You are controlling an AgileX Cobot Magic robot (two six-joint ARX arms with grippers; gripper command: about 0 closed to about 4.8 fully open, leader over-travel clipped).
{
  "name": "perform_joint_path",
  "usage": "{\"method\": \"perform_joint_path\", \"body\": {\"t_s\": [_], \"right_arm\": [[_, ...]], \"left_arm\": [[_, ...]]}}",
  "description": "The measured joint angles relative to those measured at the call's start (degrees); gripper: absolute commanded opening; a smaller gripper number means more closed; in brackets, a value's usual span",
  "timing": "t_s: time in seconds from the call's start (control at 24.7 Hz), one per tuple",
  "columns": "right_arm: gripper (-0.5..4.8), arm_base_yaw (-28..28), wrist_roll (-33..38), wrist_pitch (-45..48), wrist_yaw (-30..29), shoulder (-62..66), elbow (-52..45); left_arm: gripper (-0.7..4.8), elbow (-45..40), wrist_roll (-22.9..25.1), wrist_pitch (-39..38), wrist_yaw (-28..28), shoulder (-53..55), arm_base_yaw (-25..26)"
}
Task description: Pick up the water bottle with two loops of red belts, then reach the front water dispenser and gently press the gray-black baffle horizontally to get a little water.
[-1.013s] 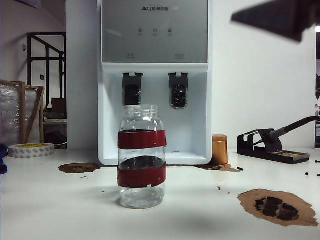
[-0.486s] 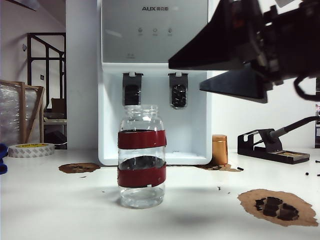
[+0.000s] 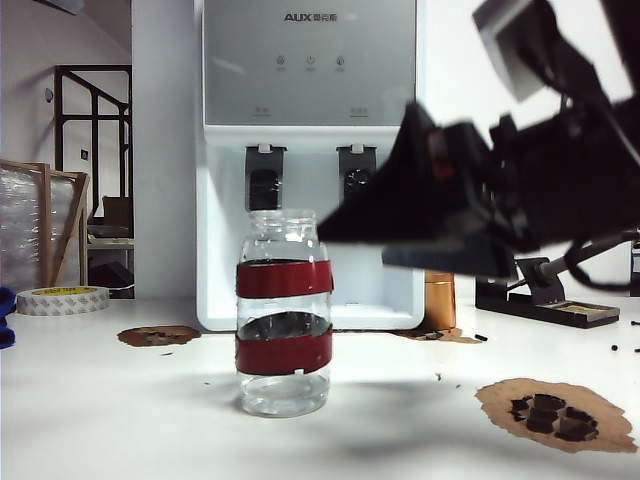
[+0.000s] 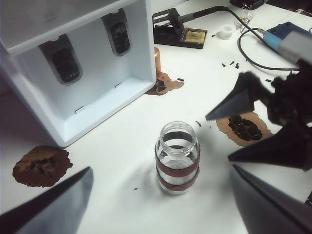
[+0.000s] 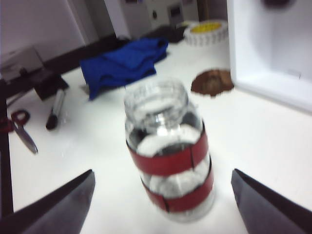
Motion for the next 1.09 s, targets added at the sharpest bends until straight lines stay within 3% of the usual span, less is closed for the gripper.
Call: {"method": "perform_joint_path", "body": {"t_s": [0.45, 0.81, 1.09], "right_arm": [[4.79, 0.0, -0.3, 8.5, -1.7, 7.7, 0.0], [4.79, 0.0, -0.9, 9.2, -1.7, 15.6, 3.1], [4.79, 0.0, -0.9, 17.4, -1.9, 23.3, 3.3]], "left_arm": [[4.79, 1.2, 0.0, 0.0, 1.1, 0.2, 0.0], [4.79, 1.8, 0.0, 0.3, 1.1, 0.2, 0.0], [4.79, 1.8, 0.0, 0.2, 1.1, 0.3, 0.0]]}}
